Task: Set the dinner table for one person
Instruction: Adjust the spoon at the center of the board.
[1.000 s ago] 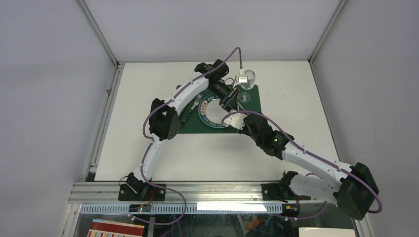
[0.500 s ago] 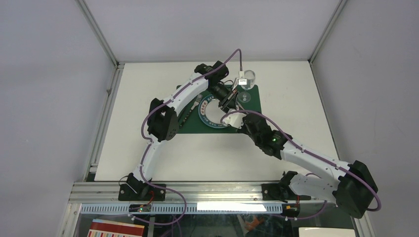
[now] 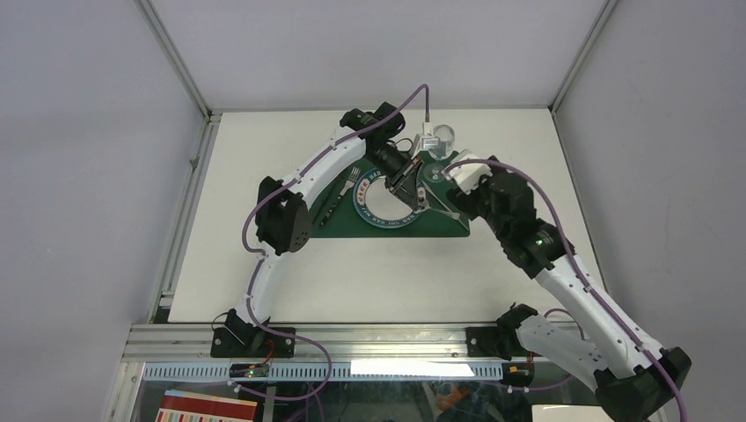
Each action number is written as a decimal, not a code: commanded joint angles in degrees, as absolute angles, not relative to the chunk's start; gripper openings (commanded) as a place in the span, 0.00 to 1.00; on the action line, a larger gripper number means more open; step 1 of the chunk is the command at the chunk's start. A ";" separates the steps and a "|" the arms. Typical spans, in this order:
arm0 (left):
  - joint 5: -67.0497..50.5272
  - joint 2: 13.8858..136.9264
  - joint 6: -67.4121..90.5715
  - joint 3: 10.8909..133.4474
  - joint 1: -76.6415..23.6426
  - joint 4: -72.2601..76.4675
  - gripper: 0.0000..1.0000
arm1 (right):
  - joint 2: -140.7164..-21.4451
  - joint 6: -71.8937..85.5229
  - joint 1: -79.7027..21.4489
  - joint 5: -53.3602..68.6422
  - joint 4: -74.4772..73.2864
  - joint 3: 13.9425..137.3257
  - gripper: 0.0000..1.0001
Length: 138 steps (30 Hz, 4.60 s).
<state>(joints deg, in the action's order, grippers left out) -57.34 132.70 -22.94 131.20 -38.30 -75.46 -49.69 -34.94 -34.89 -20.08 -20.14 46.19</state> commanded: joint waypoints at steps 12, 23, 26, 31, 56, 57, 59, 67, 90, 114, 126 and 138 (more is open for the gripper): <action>-50.34 112.77 -27.11 128.08 -38.90 -77.93 0.00 | -82.43 -42.72 11.80 53.42 -73.24 86.57 0.73; -52.81 114.90 -37.76 127.79 -41.91 -83.20 0.00 | -89.27 -53.59 13.04 60.89 -82.62 87.05 0.73; -51.12 117.36 -38.31 131.23 -43.55 -83.25 0.00 | -87.24 -54.43 13.04 62.00 -82.62 84.23 0.73; -48.11 121.98 -38.88 135.88 -46.79 -82.01 0.00 | -86.95 -55.47 10.48 62.66 -82.62 81.00 0.73; -37.92 117.23 -36.94 135.58 -47.77 -77.14 0.00 | -91.63 -59.02 -7.63 60.90 -82.63 70.78 0.65; -36.84 116.90 -36.62 135.33 -47.88 -76.71 0.00 | -91.59 -58.99 -8.07 60.80 -82.66 70.44 0.64; -34.83 116.01 -36.47 134.04 -48.06 -75.53 0.00 | -91.35 -58.97 -8.74 60.51 -82.70 69.73 0.62; -29.49 114.84 -36.15 129.74 -48.87 -73.42 0.00 | -90.56 -58.36 -8.99 60.00 -82.66 70.25 0.34; -21.91 115.54 -29.43 130.06 -46.13 -66.58 0.73 | -73.90 -33.94 -8.79 31.20 -57.74 63.36 0.00; -21.88 96.53 -24.70 119.97 -33.18 -63.47 0.56 | -74.42 -50.25 -19.11 -37.94 -3.15 36.09 0.00; -21.49 95.62 -24.04 117.90 -33.21 -63.41 0.53 | -82.98 -62.45 -25.91 -40.33 5.44 31.64 0.00; -21.53 93.20 -23.99 116.99 -33.17 -63.28 0.50 | -87.30 -56.54 -26.10 -35.60 -9.43 40.17 0.27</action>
